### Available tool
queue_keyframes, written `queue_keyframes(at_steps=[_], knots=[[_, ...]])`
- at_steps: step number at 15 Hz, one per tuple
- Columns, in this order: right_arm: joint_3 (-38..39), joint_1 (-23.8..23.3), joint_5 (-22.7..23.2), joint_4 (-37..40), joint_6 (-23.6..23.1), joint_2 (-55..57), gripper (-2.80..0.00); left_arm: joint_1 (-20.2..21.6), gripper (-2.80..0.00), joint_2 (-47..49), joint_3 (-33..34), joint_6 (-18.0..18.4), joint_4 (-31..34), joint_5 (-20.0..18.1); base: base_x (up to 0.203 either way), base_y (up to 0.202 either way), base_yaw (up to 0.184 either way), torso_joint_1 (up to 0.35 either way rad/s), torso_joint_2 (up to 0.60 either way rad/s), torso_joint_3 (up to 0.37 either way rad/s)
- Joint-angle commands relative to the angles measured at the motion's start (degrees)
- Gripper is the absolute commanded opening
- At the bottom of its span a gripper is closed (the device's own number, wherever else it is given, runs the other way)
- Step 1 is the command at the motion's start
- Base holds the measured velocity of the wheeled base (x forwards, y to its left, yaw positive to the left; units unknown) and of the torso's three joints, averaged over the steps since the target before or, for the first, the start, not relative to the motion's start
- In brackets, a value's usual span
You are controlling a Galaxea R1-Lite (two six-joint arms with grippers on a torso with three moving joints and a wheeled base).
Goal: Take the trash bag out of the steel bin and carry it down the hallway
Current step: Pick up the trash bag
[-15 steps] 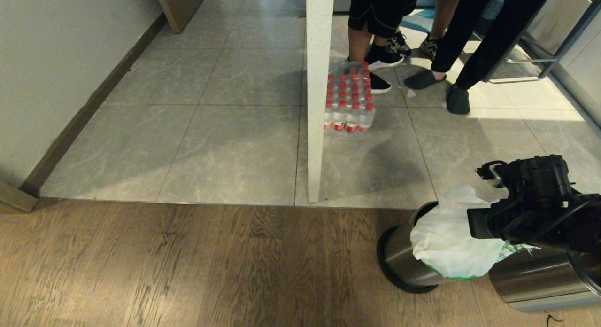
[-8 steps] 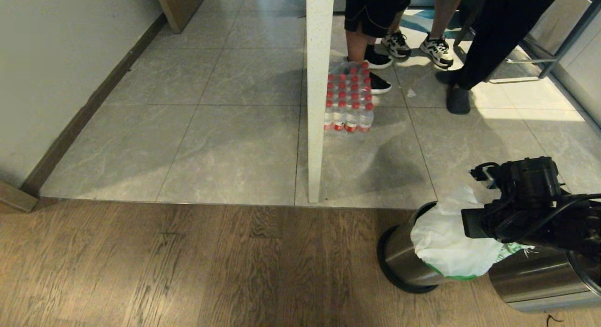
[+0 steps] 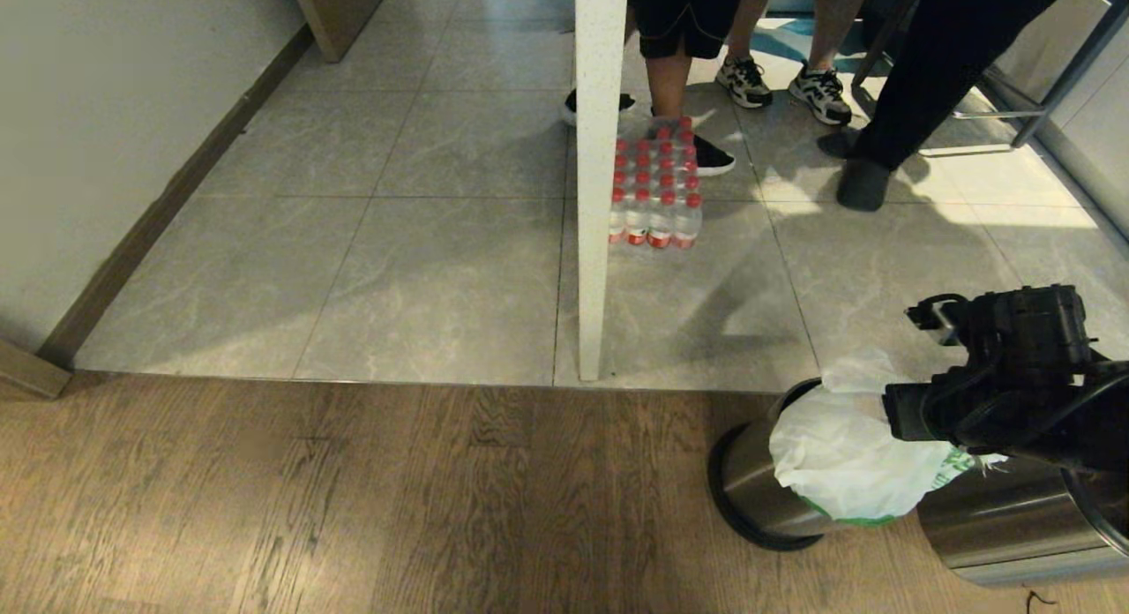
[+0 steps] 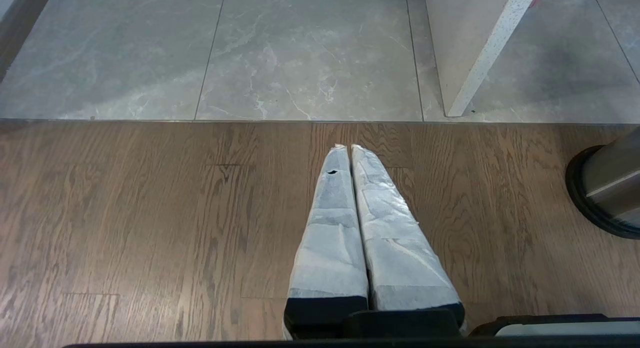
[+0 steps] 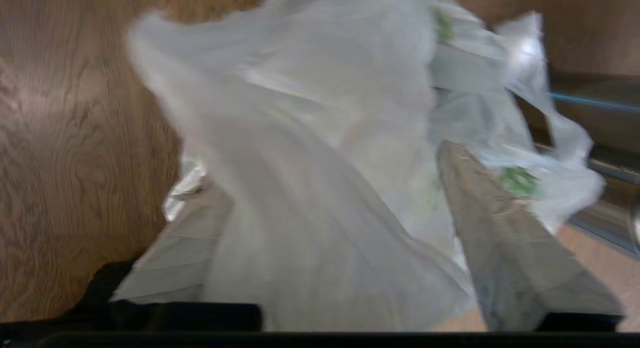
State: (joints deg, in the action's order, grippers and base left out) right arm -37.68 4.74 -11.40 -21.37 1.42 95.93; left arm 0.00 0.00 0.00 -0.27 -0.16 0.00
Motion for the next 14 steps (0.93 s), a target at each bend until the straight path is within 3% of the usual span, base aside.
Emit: queue_keyframes(at_steps=[1,4,11,14], knots=[[1.39,-1.65,-0.11,-0.09,0.07,-1.43,0.0,0.0,-2.8,0.0,0.0,-0.08,-0.02,0.0,0.0,0.0,0.0,0.0,0.0,0.0],[2.66,-3.48,-0.37,-0.19,0.14,-1.35,0.0,0.0,-2.8,0.0,0.0,-0.08,-0.02,0.0,0.0,0.0,0.0,0.0,0.0,0.0],[4.52,-8.08,0.49,0.01,9.24,-0.19,0.0,0.0,-2.8,0.0,0.0,-0.08,-0.02,0.0,0.0,0.0,0.0,0.0,0.0,0.0],[4.62,-11.6,0.61,-0.58,9.92,1.1,0.0,0.0,-2.8,0.0,0.0,-0.08,-0.02,0.0,0.0,0.0,0.0,0.0,0.0,0.0]])
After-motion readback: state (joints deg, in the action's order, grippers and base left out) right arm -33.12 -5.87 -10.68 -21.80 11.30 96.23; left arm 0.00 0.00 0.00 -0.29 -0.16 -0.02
